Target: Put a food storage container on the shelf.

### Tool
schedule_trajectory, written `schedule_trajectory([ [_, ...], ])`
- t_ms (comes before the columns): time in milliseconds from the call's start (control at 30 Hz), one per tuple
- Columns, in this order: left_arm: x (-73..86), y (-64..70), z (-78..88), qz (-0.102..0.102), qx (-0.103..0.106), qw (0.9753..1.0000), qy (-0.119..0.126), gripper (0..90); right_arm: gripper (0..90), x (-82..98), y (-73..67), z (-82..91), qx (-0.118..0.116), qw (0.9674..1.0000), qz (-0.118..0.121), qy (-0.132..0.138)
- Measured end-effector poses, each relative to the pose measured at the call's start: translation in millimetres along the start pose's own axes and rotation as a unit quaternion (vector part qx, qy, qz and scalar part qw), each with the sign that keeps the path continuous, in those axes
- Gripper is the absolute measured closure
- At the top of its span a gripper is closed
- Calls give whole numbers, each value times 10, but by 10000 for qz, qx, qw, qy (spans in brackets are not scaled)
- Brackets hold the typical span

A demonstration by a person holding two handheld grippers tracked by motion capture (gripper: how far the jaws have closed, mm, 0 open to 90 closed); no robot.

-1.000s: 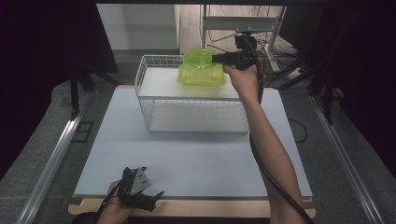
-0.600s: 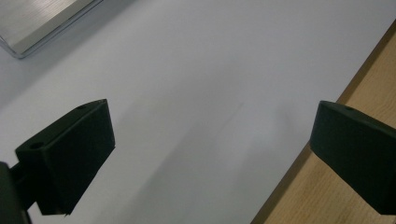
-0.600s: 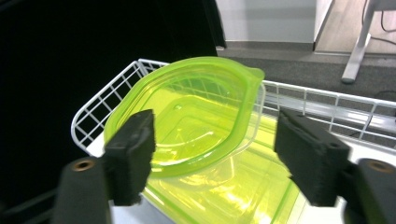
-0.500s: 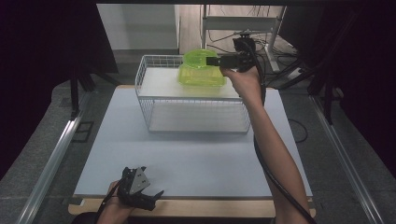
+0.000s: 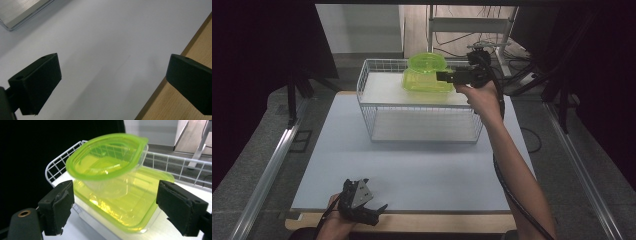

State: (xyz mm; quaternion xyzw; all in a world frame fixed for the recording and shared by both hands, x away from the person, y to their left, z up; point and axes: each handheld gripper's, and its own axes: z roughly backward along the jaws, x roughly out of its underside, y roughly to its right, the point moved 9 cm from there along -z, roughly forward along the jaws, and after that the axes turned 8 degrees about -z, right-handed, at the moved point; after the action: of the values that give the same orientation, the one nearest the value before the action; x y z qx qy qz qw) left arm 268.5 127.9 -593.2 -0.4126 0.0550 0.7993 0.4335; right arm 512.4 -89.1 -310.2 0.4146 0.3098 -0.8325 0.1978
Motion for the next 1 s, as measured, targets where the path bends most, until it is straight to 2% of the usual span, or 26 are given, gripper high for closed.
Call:
schedule_trajectory([
  [433, -2, -1, -2, 29, -4, 10000, 22, 1, 139, 241, -15, 76, -165, 9998, 71, -46],
  [600, 0, -5, -4, 22, -16, 10000, 17, 1, 136, 341, -14, 83, -102, 9996, 240, -56],
  [1000, 3, -2, -10, 10, -16, 10000, -1, 1, 127, 585, -53, 112, -180, 9987, 476, -101],
])
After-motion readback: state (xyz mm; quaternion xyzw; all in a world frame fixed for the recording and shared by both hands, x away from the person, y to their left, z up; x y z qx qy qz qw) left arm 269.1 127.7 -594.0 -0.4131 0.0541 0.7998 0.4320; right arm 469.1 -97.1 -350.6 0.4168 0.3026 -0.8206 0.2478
